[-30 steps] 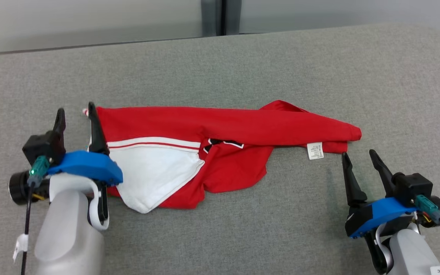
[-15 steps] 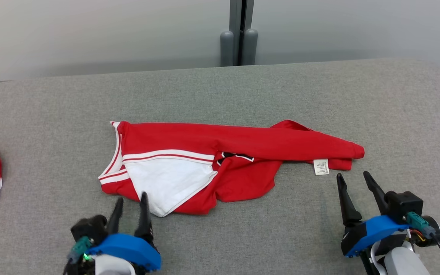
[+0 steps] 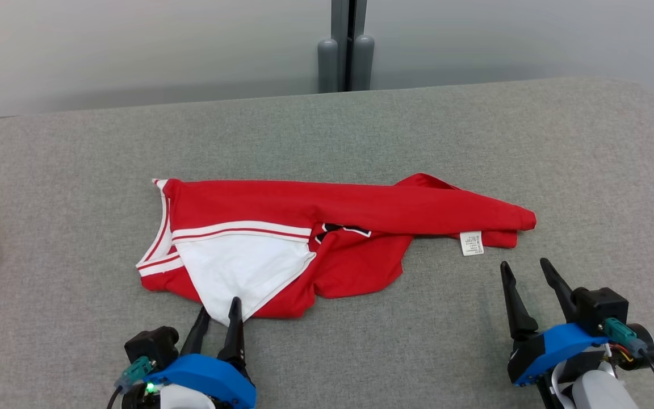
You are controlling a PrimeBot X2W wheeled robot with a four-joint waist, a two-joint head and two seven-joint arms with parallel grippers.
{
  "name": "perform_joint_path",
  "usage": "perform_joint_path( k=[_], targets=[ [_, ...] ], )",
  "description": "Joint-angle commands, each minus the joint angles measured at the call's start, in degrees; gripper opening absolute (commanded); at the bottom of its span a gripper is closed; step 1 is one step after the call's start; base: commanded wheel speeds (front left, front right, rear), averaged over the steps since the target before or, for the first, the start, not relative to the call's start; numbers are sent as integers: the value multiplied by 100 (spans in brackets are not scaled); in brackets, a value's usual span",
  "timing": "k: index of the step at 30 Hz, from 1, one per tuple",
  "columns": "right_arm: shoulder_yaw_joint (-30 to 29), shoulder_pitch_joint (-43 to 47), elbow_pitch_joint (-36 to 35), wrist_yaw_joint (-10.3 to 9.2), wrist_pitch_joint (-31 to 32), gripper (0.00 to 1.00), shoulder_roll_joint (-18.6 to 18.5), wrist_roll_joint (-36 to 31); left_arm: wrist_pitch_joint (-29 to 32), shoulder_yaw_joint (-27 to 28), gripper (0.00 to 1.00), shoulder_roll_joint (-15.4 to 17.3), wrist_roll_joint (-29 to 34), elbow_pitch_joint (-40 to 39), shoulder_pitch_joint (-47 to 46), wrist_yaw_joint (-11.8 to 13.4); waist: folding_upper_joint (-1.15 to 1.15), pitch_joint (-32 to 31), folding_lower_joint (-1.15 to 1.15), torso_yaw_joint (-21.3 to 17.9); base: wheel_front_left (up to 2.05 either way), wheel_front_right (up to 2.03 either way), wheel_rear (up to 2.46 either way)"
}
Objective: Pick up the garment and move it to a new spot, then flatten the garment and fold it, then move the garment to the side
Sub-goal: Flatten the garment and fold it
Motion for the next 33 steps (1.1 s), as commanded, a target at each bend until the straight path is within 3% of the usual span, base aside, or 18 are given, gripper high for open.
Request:
perform_joint_path(
  k=[1,3,4,9,18,26,33],
  targets=[
    [-13,-40,-21,1,0,100,-20,-34,-1,-15,48,4,6,43,-82,-17,0,8,0,0,0,0,0],
    [-36,-44,-10,1,0,100,-24,-30,-1,-38,8,1,-14,82,-89,-38,0,7,0,12,0,0,0],
    [-42,-39,-7,1,-1,100,-22,-31,-1,-52,0,1,-31,93,-89,-45,0,1,0,24,0,0,0],
    [-52,11,8,1,0,100,10,-33,-1,-106,0,2,-32,2,11,-61,0,-60,0,102,0,0,0],
    [-61,186,102,1,0,100,68,-45,-1,213,0,2,282,-669,378,-27,0,-437,0,188,0,0,0],
    [-124,410,173,1,0,100,97,-80,-1,452,0,3,396,-806,785,-46,0,-855,0,193,0,0,0],
    [-129,517,61,1,0,100,95,-63,-2,1031,0,4,647,-709,1035,336,0,-982,0,72,0,0,0]
  ],
)
